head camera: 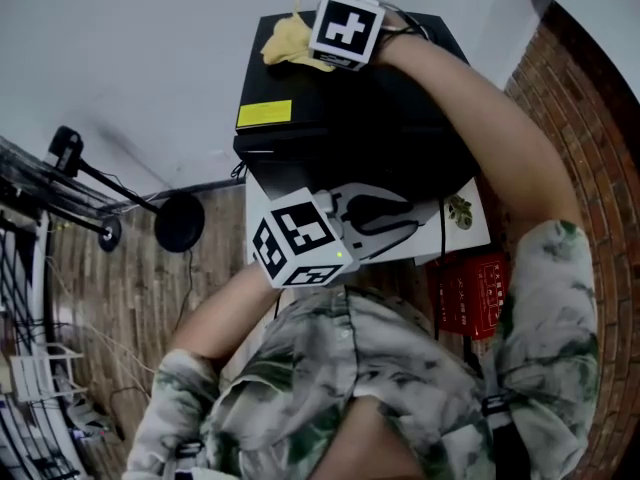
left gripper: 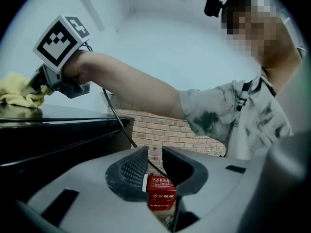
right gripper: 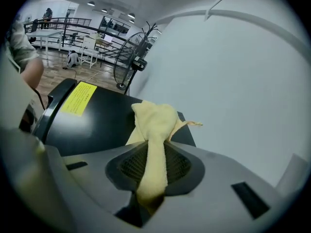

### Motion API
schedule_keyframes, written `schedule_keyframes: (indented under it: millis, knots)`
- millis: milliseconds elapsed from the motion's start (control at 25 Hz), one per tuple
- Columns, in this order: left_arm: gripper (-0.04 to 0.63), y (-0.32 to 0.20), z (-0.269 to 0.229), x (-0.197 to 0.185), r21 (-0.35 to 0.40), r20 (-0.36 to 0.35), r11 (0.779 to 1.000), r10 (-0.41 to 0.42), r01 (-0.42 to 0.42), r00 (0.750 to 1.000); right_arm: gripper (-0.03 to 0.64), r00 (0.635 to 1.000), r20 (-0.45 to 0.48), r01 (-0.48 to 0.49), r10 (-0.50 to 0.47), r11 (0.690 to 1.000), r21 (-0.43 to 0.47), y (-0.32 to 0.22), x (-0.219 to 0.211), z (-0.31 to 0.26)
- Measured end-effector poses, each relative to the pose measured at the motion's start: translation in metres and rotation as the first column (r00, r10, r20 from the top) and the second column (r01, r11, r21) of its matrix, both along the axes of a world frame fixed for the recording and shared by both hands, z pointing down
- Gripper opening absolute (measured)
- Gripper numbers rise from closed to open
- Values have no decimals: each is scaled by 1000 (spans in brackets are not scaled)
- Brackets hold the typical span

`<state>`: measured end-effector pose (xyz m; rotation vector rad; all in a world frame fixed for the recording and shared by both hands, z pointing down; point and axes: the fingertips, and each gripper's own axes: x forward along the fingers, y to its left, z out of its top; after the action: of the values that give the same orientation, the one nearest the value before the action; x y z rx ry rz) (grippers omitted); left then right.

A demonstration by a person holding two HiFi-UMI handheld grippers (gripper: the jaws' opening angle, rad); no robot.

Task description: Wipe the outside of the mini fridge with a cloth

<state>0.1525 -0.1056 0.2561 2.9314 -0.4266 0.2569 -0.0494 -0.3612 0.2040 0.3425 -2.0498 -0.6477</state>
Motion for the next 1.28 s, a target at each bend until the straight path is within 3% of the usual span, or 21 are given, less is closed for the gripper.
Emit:
schedule_keyframes:
  millis: [280, 800, 1000, 1280]
  knots:
    - [92, -4, 1, 9, -12, -5, 1000, 27, -27, 1000, 95, 984, -57, -169, 169, 986, -3, -45, 77, 3]
    - [92, -15, 7, 59, -25, -3, 995, 93, -93, 996, 95, 935, 4, -354, 355, 934, -44, -89, 213, -1]
    - [92, -19, 8, 73, -32, 2, 995, 99, -99, 995, 94, 923, 81, -376, 376, 926, -18, -97, 244, -9]
    - [92, -28, 7, 89, -20, -11, 998, 66, -66, 998, 95, 898, 295, -330, 325, 943, -36, -90, 261, -46]
